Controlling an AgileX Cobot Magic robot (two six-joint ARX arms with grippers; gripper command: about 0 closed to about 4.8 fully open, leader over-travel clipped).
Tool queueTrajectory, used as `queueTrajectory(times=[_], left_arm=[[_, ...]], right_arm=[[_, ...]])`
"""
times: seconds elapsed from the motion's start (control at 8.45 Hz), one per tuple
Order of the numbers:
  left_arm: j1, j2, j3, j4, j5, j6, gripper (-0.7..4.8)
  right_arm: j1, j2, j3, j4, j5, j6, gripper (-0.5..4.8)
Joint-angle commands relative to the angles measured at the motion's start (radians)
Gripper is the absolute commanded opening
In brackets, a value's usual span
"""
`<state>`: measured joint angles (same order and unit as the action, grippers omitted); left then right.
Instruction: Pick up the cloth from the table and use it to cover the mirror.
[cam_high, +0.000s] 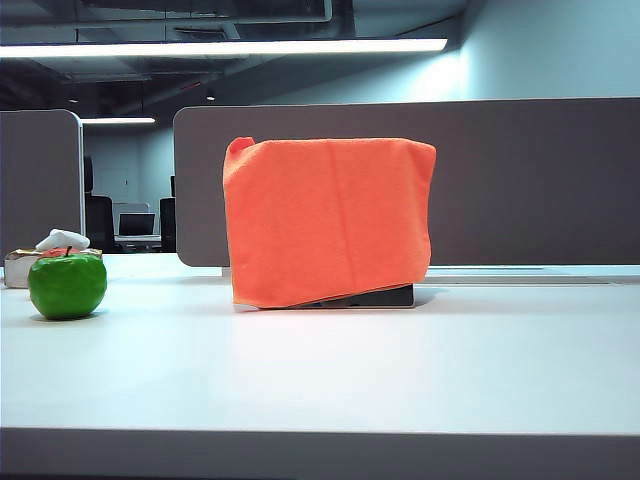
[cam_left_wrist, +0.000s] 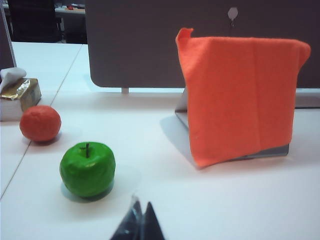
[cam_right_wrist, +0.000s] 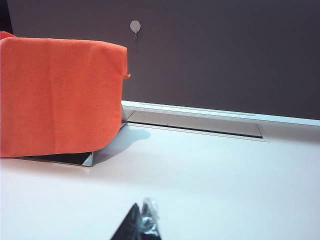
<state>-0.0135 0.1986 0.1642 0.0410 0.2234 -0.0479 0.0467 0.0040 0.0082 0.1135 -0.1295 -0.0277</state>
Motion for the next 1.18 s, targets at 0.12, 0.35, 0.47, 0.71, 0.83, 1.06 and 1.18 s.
queueTrajectory(times=[0.12,0.35,0.47,0.71,0.83,1.06,1.18], left_arm=[[-0.001,-0.196,-0.035,-0.167,-0.002,-0.039,-0.05],[-0.001,-0.196,-0.052,-0.165,-0.003,-0.039,-0.05],[-0.001,-0.196,-0.061,-0.163,-0.009,-0.039,-0.05],[-0.001,-0.196,-0.079,-0.158,-0.036,-0.038,-0.05],[-0.001,-0.196,-0.086,-0.152,-0.050,-0.037,-0.05],[-0.001,-0.196,-0.155,-0.114,-0.174,-0.011,-0.05],[-0.001,-0.196,-0.155,-0.106,-0.174,-0.005,-0.05]], right_arm=[[0.002,-0.002,-0.004,0.013,-0.010,-0.003,-0.02],[0.002,-0.002,-0.004,0.013,-0.012,-0.003,-0.02],[0.002,-0.002,-0.004,0.013,-0.016,-0.003,-0.02],[0.002,-0.002,-0.004,0.014,-0.026,-0.003,-0.02],[0.002,-0.002,-0.004,0.015,-0.027,-0.003,-0.02],[0.000,-0.002,-0.004,0.026,-0.138,-0.032,-0.01],[0.000,-0.002,-0.004,0.026,-0.138,-0.075,-0.01]])
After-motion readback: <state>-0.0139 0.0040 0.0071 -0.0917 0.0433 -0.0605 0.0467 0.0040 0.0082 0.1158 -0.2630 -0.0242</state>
